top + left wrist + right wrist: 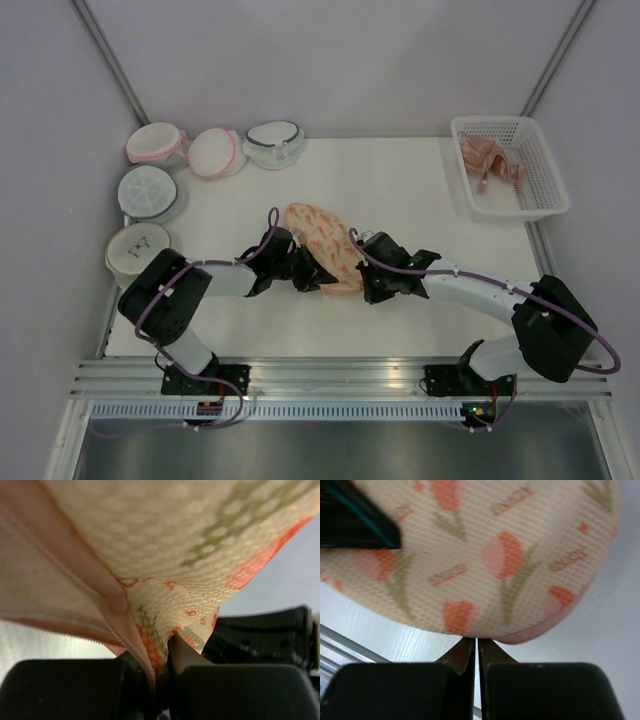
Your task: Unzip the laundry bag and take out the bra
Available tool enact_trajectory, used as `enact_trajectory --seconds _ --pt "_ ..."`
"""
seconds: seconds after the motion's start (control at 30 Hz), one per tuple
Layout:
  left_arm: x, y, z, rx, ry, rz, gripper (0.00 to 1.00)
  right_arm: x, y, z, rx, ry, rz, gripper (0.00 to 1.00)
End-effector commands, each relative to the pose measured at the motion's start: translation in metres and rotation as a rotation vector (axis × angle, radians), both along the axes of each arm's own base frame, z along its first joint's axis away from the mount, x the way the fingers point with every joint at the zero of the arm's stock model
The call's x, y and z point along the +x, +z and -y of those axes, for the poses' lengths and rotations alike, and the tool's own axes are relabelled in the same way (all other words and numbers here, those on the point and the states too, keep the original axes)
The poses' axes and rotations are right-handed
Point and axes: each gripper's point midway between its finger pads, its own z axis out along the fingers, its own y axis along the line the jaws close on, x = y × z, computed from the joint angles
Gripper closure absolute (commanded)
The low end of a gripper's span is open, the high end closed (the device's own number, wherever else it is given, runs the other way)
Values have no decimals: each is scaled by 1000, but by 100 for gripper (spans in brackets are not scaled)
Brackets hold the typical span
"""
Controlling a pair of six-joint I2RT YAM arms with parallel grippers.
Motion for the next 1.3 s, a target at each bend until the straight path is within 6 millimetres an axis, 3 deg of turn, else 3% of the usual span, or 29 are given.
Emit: enact_trajectory --seconds 0.0,0.17,0.47,0.83,0.97,1.0,1.1,1.2,1.27 --pt "-46 -3 -24 123 -271 68 98 34 -8 43 -155 -171 73 100" --pt "-59 0 -42 158 -323 68 98 40 -9 52 -177 -202 88 100" --pt "-69 3 -46 163 -447 99 98 51 -18 60 -213 -202 95 100" --pt "-46 27 -30 103 -536 240 98 62 -16 60 -210 -224 114 100" --pt "-45 27 -23 74 -578 218 98 53 -7 25 -48 -72 78 100" --pt "-45 24 -23 73 -585 213 98 45 6 6 57 4 63 99" --pt "-48 21 -27 86 -598 216 98 26 25 -17 212 134 43 100" --pt "-52 17 -30 91 -623 218 98 7 50 -33 347 232 30 100" --pt "-56 18 -30 72 -641 212 98 3 54 -36 360 256 25 100"
